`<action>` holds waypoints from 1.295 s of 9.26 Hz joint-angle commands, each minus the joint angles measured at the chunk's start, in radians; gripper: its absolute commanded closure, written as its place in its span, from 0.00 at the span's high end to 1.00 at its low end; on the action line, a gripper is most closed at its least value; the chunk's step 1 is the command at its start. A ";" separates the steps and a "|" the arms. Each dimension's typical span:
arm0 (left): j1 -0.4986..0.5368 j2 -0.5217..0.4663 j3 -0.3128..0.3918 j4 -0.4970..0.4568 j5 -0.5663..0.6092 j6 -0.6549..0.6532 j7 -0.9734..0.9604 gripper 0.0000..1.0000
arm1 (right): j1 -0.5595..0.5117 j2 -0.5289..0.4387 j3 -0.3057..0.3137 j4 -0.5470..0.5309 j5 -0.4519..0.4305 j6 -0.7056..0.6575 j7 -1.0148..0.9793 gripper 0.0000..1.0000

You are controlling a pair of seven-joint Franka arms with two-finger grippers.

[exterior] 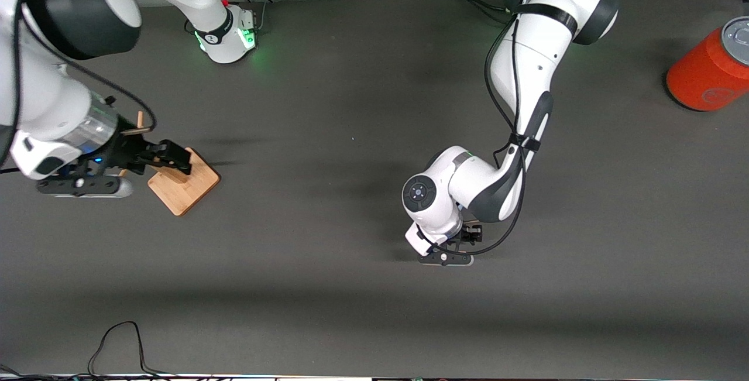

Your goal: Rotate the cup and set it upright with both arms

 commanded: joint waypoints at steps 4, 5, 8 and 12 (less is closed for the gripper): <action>0.012 -0.002 -0.018 0.071 -0.130 -0.049 0.064 0.98 | -0.175 -0.057 0.147 -0.020 -0.008 -0.039 -0.047 1.00; 0.026 -0.004 -0.018 0.079 -0.130 -0.006 0.058 1.00 | -0.175 -0.066 0.145 -0.024 -0.008 -0.041 -0.047 1.00; 0.037 -0.006 -0.024 0.080 -0.189 0.010 0.034 1.00 | -0.176 -0.086 0.150 -0.046 -0.010 -0.038 -0.053 1.00; 0.000 0.002 -0.028 0.060 -0.369 -0.018 -0.085 0.99 | -0.294 -0.137 0.243 -0.110 -0.010 -0.027 -0.094 1.00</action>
